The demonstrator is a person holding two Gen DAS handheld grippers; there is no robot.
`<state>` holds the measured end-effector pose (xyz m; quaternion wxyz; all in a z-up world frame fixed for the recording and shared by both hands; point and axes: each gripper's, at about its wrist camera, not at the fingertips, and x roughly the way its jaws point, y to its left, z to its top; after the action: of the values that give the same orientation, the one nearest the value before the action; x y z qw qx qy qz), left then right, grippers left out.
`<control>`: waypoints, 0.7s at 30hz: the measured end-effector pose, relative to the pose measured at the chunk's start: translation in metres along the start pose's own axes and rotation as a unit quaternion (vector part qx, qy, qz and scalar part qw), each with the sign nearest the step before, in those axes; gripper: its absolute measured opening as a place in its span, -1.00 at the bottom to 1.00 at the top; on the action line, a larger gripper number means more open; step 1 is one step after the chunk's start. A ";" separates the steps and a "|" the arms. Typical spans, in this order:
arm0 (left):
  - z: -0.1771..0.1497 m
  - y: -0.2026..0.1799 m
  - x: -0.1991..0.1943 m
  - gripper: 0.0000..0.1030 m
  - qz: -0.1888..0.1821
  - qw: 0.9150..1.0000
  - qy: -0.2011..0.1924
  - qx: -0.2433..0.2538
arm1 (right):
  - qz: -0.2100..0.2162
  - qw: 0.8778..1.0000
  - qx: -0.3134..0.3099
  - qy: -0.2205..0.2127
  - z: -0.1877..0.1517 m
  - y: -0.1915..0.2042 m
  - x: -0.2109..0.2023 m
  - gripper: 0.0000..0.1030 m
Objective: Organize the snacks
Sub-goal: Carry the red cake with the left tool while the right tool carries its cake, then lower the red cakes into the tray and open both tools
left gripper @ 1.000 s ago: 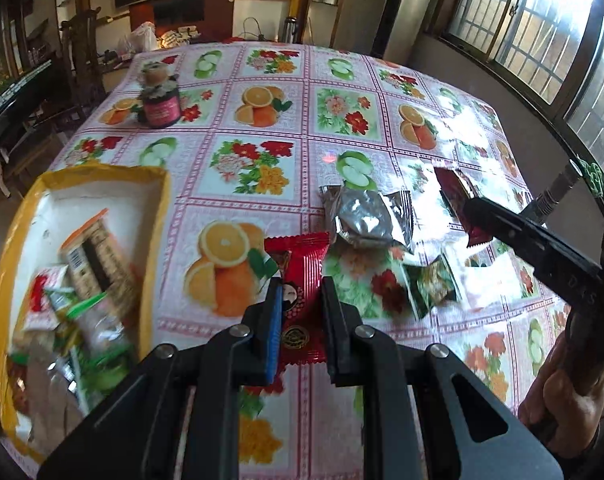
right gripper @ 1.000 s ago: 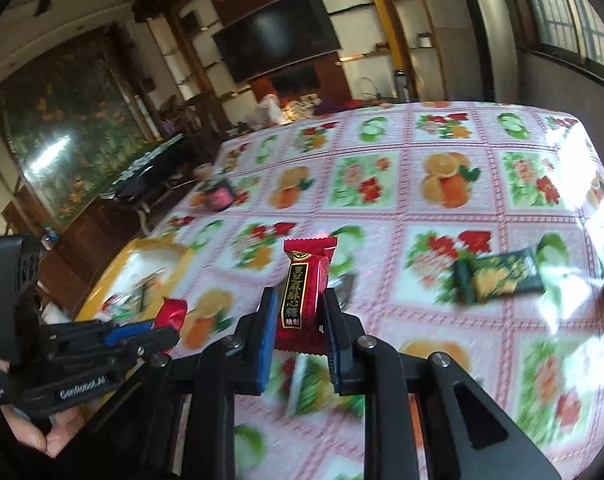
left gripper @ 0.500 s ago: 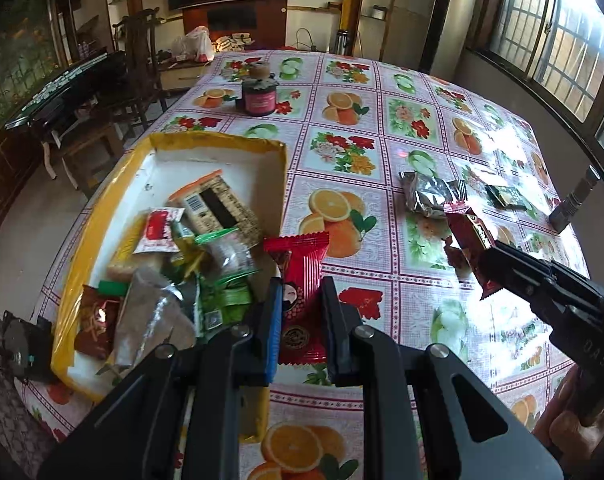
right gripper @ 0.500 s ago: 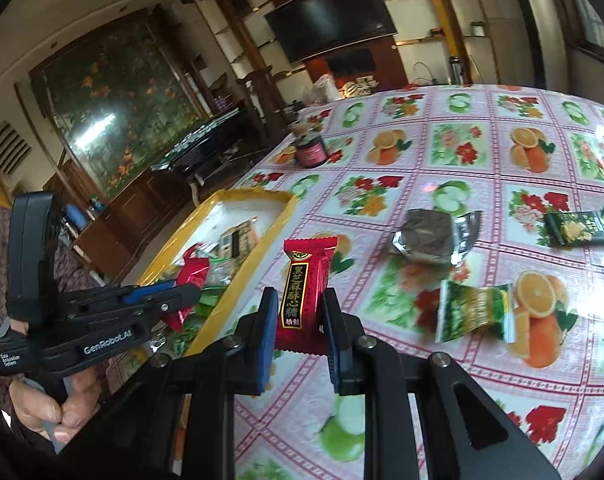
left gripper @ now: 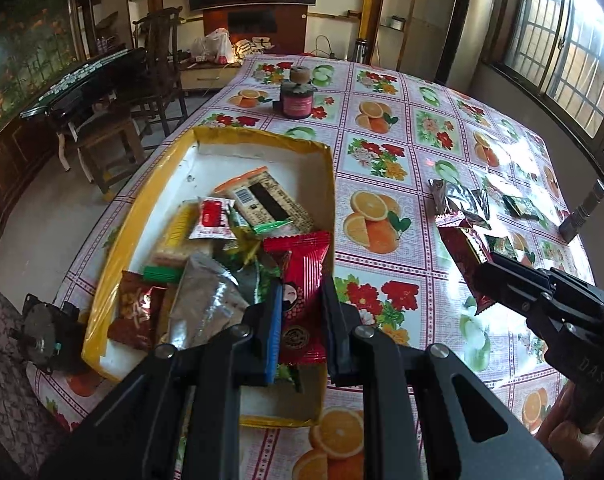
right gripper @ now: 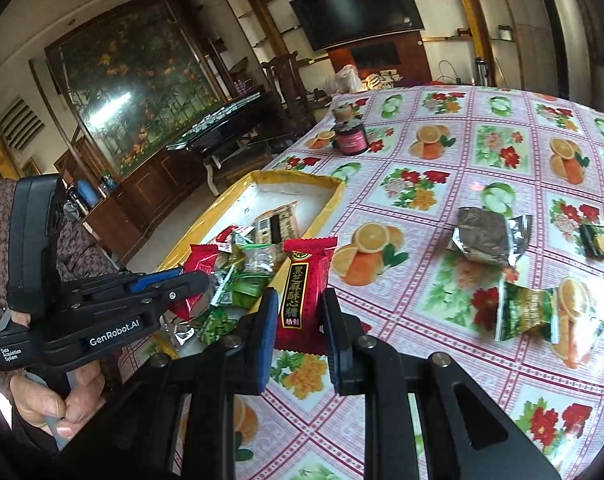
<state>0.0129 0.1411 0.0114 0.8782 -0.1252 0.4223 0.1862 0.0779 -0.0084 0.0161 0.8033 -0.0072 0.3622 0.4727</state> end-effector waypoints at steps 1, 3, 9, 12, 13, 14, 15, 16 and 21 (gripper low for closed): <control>0.000 0.002 0.000 -0.62 0.000 1.000 0.000 -0.001 | 0.001 1.000 -0.002 0.002 0.000 0.002 0.002 -0.60; -0.001 0.007 -0.002 -0.62 0.004 1.000 -0.003 -0.003 | 0.003 1.000 -0.006 0.005 0.001 0.007 0.005 -0.60; -0.004 0.024 -0.002 -0.62 0.011 1.000 -0.003 -0.014 | 0.011 1.000 -0.020 0.013 0.003 0.024 0.017 -0.60; -0.005 0.033 -0.002 -0.62 0.013 1.000 -0.003 -0.019 | 0.014 0.999 -0.026 0.016 0.005 0.032 0.022 -0.60; -0.005 0.036 -0.002 -0.62 0.014 1.000 -0.003 -0.021 | 0.016 0.999 -0.027 0.017 0.006 0.035 0.023 -0.60; -0.005 0.038 -0.002 -0.62 0.014 1.000 -0.002 -0.023 | 0.018 0.999 -0.029 0.018 0.006 0.037 0.025 -0.60; -0.005 0.042 -0.002 -0.62 0.014 1.000 -0.002 -0.026 | 0.018 0.999 -0.031 0.019 0.007 0.040 0.028 -0.60; -0.005 0.044 -0.002 -0.62 0.015 0.999 -0.003 -0.028 | 0.020 0.999 -0.033 0.020 0.008 0.042 0.030 -0.60; -0.004 0.057 -0.001 -0.62 0.017 0.999 -0.003 -0.038 | 0.025 0.998 -0.042 0.027 0.010 0.053 0.041 -0.60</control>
<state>-0.0153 0.1906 0.0058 0.8708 -0.1504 0.4146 0.2172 0.0556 0.0554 0.0170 0.7803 -0.0445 0.3637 0.5069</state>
